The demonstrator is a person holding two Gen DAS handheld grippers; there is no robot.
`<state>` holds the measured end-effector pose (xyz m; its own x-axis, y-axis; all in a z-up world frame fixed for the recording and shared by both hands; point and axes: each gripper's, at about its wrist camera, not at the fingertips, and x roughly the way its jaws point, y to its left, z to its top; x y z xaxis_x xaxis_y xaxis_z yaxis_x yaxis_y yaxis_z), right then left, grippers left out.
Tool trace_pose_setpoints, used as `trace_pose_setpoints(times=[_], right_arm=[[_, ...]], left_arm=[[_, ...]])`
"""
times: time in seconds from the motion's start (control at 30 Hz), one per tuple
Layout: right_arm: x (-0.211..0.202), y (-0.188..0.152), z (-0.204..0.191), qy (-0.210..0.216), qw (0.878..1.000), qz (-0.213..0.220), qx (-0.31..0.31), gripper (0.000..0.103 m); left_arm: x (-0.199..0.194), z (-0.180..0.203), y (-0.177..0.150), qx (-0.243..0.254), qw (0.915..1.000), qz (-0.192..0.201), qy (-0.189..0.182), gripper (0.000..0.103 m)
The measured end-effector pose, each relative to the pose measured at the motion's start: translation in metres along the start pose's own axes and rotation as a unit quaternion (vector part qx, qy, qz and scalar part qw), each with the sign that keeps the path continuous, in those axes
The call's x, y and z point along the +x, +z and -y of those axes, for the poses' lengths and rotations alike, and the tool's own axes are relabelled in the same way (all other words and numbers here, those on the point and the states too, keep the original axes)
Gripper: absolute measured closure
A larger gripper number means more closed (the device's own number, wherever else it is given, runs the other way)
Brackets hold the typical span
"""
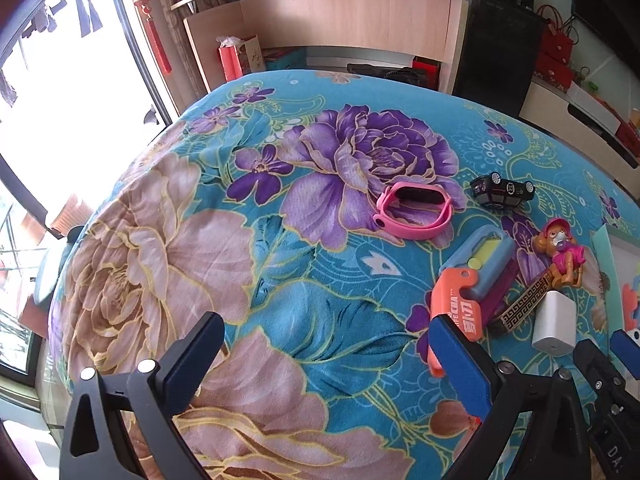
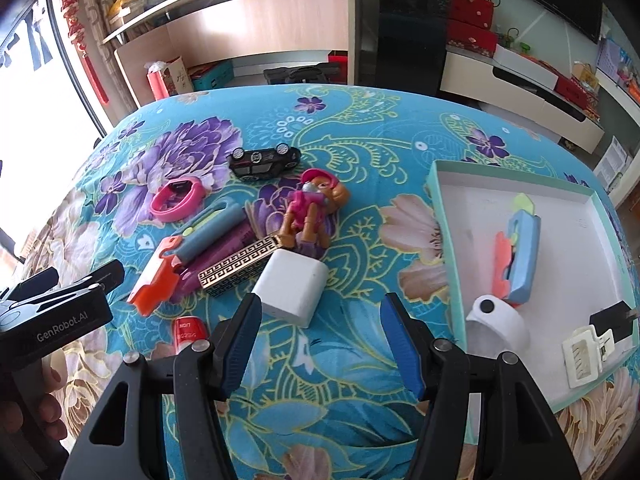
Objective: Organize rigid objects
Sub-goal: 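Withdraw both tools from the tray toward the remaining objects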
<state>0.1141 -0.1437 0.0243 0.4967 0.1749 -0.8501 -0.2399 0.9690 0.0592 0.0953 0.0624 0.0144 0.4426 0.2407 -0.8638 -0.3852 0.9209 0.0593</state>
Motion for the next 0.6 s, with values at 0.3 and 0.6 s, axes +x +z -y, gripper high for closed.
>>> trace_pose_setpoints(times=[0.3, 0.6], right_arm=[[0.014, -0.007, -0.034, 0.019, 0.998, -0.032, -0.041, 0.040], [0.020, -0.016, -0.055, 0.033, 0.996, -0.042, -0.067, 0.040]], left_arm=[[0.004, -0.020, 0.000, -0.025, 0.9995, -0.004, 0.019, 0.000], [0.011, -0.029, 0.000, -0.040, 0.9987, -0.013, 0.027, 0.000]])
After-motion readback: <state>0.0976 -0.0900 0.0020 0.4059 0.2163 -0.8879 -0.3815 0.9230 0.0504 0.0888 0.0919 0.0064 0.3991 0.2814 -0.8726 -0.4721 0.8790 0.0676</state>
